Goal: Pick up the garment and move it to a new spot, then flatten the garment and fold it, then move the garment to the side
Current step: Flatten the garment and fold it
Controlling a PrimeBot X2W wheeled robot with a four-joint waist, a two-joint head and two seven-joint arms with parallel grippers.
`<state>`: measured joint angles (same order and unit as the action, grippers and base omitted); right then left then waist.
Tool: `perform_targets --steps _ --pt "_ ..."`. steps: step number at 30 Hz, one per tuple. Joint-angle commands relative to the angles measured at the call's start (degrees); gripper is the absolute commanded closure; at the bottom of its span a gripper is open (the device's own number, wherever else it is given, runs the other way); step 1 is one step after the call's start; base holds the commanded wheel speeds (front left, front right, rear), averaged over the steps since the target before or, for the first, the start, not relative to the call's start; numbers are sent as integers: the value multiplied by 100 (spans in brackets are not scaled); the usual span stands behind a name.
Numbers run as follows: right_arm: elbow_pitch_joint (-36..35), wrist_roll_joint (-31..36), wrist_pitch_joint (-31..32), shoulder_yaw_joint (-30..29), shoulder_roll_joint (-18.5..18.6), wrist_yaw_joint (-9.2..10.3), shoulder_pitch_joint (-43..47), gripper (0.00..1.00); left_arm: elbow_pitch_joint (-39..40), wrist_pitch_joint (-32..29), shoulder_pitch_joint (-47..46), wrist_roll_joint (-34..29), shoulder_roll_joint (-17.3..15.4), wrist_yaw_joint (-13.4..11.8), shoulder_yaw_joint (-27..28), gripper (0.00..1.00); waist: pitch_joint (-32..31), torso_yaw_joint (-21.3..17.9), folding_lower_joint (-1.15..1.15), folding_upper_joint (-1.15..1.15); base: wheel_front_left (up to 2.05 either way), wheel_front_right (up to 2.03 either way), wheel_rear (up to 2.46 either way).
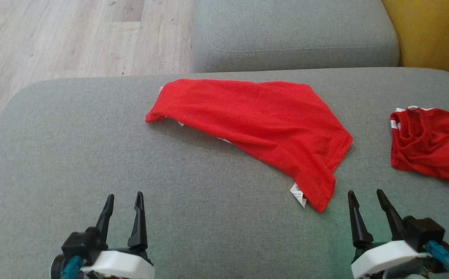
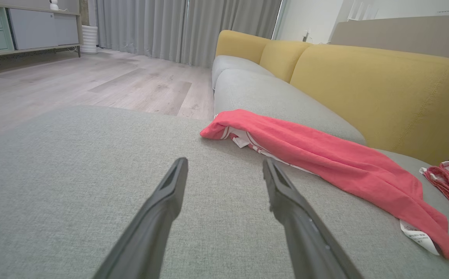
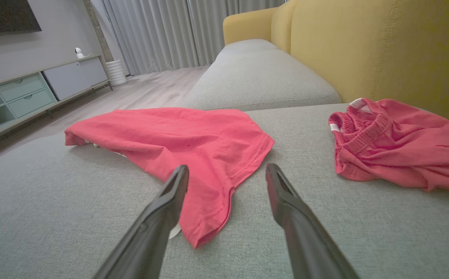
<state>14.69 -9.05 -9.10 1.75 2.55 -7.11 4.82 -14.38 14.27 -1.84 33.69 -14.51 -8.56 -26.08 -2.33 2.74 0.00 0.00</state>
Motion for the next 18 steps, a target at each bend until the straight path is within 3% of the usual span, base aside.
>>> perform_targets --steps 1,8,18 --pt "-179 35 -58 157 32 -37 -297 0 202 25 -232 -36 -77 -20 169 0 32 38 0 0 0 0 0" --pt "-103 347 169 313 32 -37 -724 0 273 26 -291 -51 -11 -13 102 0 231 326 0 0 0 0 0" --pt "652 1077 627 838 32 -37 -2085 0 355 48 -560 -130 208 44 16 0 844 1003 0 0 0 0 0"
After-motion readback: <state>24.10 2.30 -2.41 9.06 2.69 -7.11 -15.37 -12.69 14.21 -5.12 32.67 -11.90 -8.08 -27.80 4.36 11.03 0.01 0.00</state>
